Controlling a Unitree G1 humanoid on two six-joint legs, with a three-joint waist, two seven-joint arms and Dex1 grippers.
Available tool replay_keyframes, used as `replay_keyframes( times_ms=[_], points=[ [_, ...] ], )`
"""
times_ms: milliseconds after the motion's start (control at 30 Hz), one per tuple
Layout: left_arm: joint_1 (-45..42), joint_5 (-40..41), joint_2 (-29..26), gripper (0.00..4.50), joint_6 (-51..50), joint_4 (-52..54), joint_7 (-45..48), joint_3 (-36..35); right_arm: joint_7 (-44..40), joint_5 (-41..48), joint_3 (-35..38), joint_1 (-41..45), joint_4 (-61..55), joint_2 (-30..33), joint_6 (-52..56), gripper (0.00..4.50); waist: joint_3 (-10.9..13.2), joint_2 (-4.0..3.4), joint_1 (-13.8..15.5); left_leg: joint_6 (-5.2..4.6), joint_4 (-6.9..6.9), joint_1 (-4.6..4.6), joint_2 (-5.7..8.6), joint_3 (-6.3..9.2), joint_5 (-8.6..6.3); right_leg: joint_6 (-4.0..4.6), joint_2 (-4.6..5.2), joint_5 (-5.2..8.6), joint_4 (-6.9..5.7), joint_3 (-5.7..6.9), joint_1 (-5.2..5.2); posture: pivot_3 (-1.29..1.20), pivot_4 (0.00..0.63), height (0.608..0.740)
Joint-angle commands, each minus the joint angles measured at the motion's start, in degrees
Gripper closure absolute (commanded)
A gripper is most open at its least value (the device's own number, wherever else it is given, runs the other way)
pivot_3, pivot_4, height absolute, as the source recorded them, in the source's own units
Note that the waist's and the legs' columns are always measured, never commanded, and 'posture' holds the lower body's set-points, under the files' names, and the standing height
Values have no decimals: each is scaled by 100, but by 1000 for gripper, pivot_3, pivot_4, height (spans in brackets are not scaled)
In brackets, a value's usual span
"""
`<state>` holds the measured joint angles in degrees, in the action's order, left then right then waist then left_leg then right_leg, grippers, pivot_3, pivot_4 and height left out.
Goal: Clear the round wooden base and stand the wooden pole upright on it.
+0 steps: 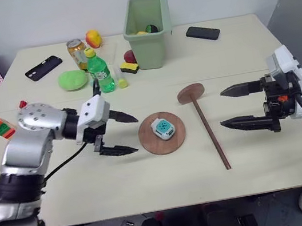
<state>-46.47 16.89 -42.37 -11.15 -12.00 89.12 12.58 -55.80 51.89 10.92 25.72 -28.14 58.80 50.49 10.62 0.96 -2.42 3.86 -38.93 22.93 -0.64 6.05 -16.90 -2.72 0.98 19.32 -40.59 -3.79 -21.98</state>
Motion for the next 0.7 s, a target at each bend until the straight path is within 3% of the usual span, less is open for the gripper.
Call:
replay_keyframes(
  times_ms=[33,233,400,633,700],
  points=[
    [-684,-517,569,149,958,-1129,263,452,15,111,44,171,-193,0,-30,34,0,1,6,0,0,-2,2,0,0,0,1,0,-1,-2,3,0,150,740],
    [-1727,-1097,1195,149,2639,-3133,338,1353,-60,260,-118,223,-431,84,138,34,0,2,-40,0,3,1,3,2,0,-2,1,1,0,1,-1,0,150,740],
    [-2386,-1714,1683,149,3718,-4635,325,1498,12,209,-256,310,-552,118,252,34,1,3,-70,-2,1,2,7,5,0,-2,3,1,-6,0,-4,0,150,740],
    [-2487,-2415,2070,149,4529,-5451,163,1514,250,356,-95,188,-735,69,349,34,2,5,-83,-2,1,4,7,9,1,-3,4,2,-8,2,-4,0,150,740],
    [-2451,-2640,2087,514,4713,-5566,32,1546,324,401,-24,117,-776,90,375,0,2,5,-87,-1,1,4,7,9,1,-3,4,2,-13,2,-5,0,150,740]
  ],
)
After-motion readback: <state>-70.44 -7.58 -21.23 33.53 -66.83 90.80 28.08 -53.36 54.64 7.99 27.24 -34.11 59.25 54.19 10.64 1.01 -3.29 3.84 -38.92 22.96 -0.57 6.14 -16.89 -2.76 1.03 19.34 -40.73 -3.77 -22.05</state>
